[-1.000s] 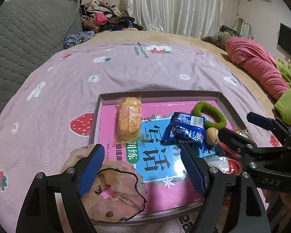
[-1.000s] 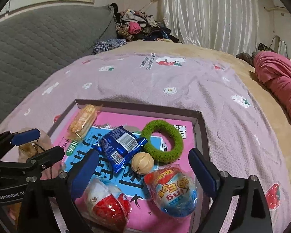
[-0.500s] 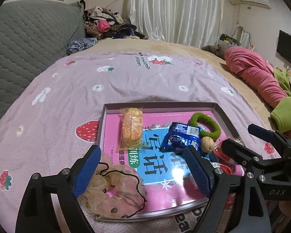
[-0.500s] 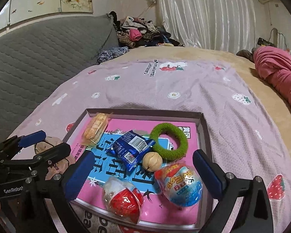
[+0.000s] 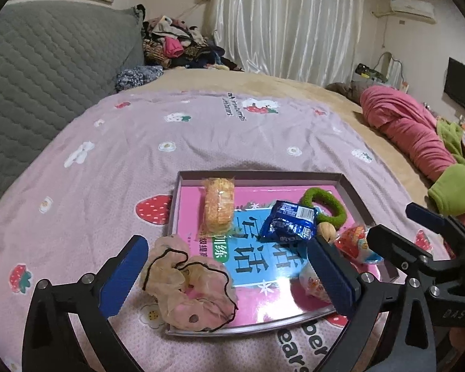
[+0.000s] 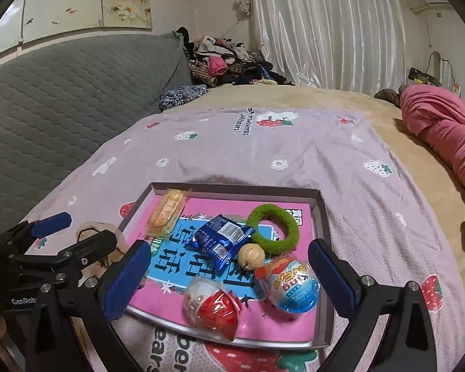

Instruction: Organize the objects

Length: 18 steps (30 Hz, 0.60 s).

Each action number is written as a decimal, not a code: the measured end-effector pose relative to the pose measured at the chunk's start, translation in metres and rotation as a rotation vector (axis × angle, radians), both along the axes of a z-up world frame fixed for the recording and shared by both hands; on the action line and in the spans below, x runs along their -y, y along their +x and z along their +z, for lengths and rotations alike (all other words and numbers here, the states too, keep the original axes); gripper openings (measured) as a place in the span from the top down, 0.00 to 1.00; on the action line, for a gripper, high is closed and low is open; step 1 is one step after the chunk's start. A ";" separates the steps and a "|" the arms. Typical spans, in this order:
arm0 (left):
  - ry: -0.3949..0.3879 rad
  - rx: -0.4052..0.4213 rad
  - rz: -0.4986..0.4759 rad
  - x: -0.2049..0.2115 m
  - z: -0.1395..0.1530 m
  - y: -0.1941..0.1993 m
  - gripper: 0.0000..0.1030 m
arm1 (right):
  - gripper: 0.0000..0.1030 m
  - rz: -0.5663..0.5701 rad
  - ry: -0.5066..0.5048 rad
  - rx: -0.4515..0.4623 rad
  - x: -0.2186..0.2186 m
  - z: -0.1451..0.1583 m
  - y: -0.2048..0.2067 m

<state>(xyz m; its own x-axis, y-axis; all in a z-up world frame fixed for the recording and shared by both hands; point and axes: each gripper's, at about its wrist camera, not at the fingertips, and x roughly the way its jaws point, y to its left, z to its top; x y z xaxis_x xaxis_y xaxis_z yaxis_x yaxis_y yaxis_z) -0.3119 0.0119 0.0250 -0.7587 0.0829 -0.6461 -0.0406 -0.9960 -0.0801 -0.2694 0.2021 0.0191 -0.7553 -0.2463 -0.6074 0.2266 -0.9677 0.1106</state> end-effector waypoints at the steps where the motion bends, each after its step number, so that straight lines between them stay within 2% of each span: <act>1: -0.004 0.000 0.001 -0.001 0.000 0.000 0.01 | 0.01 -0.002 -0.001 -0.004 0.000 0.001 0.002; 18: -0.031 -0.019 0.050 0.002 0.015 0.021 0.01 | 0.01 -0.037 0.010 -0.031 -0.001 0.031 0.030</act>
